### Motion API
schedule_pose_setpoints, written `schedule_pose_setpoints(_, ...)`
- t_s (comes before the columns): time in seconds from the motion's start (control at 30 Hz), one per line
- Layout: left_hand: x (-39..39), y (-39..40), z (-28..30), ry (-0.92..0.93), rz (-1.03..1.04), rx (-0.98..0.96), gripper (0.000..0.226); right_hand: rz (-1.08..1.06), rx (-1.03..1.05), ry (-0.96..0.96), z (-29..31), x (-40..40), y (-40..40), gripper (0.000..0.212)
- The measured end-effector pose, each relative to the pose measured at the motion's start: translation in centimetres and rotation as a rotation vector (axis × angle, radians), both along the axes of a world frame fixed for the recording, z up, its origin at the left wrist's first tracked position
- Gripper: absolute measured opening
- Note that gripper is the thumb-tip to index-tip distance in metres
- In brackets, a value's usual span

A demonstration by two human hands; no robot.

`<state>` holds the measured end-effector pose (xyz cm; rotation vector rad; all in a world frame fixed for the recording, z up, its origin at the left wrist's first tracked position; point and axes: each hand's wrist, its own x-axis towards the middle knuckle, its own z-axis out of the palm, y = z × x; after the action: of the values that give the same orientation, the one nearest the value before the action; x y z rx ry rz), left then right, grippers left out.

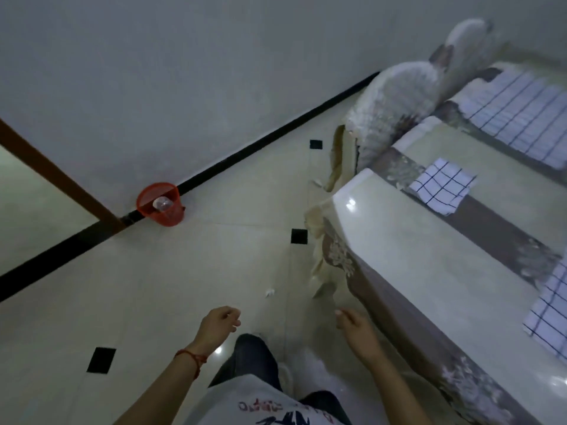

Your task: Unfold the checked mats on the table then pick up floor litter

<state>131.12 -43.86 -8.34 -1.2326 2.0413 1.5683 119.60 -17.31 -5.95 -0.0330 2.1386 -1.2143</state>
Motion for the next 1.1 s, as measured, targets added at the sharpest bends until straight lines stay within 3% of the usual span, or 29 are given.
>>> schedule_pose_setpoints(0.23,-13.9,-0.1,3.9,0.201,-0.325,-0.026,0.014,-0.332,-0.209,0.172,5.3,-6.0,-2.0,0.017)
schedule_pose_setpoints(0.5,-30.4,2.5,8.9,0.423,-0.670,-0.025,0.017,-0.797,-0.061,0.367,7.6,-14.7,-0.4,0.019)
schedule_pose_setpoints(0.67,-37.2,7.3,9.5,0.478,-0.793,-0.083,0.019,-0.995,0.052,0.323,7.2,-20.2,2.5,0.026)
schedule_pose_setpoints(0.97,-46.1,15.9,7.4,0.412,-0.763,-0.083,0.020,-1.026,0.183,0.164,4.5,-29.0,7.2,0.034)
schedule_pose_setpoints(1.0,-46.9,16.6,6.9,0.393,-0.741,-0.067,0.013,-1.026,0.189,0.156,4.2,-29.9,7.4,0.034)
schedule_pose_setpoints(1.1,-48.8,18.5,5.8,0.354,-0.692,-0.040,0.024,-1.032,0.149,0.189,3.0,-32.3,7.6,0.020)
